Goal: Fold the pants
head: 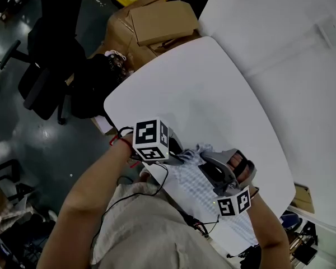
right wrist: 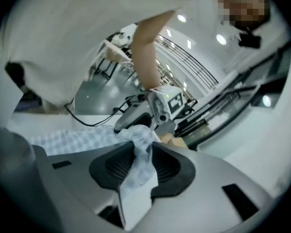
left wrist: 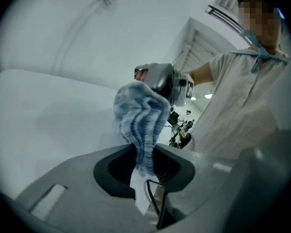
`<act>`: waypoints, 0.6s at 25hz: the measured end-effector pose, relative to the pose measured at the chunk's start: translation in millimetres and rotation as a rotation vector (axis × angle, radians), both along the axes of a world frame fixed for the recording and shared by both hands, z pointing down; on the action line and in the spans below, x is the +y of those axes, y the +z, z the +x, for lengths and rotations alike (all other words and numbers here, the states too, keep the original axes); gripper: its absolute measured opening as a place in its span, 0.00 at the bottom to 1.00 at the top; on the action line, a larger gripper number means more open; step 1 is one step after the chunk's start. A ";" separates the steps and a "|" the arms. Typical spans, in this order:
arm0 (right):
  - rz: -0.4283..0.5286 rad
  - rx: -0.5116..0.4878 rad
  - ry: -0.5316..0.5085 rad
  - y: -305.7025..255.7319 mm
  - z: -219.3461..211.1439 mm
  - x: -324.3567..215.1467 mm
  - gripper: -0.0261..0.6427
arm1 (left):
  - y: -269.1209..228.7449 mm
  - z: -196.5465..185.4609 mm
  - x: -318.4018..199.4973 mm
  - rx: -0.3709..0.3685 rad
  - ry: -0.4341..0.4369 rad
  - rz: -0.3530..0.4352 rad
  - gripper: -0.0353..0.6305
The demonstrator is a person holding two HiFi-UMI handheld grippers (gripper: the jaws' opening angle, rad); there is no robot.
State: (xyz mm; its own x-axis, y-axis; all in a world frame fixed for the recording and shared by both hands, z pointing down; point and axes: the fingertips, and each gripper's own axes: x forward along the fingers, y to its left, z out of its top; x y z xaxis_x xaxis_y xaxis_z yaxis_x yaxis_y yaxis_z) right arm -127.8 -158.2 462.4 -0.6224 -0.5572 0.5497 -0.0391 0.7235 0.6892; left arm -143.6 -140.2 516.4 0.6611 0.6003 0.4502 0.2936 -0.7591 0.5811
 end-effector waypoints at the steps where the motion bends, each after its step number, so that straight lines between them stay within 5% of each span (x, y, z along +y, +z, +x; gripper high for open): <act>1: -0.105 -0.055 0.056 0.3 3.0 -6.8 0.24 | 1.4 -5.2 -2.1 -0.035 -0.012 0.022 0.19; 4: -0.407 -0.170 0.141 -4.0 10.1 -24.4 0.33 | -0.7 -18.2 -10.7 -0.121 -0.072 0.071 0.19; 6: -0.524 -0.159 0.114 -9.8 8.5 -32.0 0.36 | -6.7 -23.5 -13.4 -0.153 -0.111 0.098 0.19; 12: -0.654 0.164 -0.195 -24.8 -21.0 -37.2 0.39 | -40.4 -17.9 7.4 -0.112 -0.076 0.228 0.19; 15: -0.708 0.359 -0.374 -25.4 -31.8 -16.1 0.43 | -51.1 -17.0 22.2 -0.083 0.015 0.377 0.19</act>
State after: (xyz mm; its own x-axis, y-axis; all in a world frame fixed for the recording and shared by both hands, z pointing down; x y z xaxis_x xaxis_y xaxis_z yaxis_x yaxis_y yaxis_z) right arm -159.6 -174.4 437.0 -0.4189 0.1953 0.8868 0.4192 0.9079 -0.0019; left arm -160.7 -117.9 465.3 0.6055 0.3916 0.6928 0.2695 -0.9200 0.2844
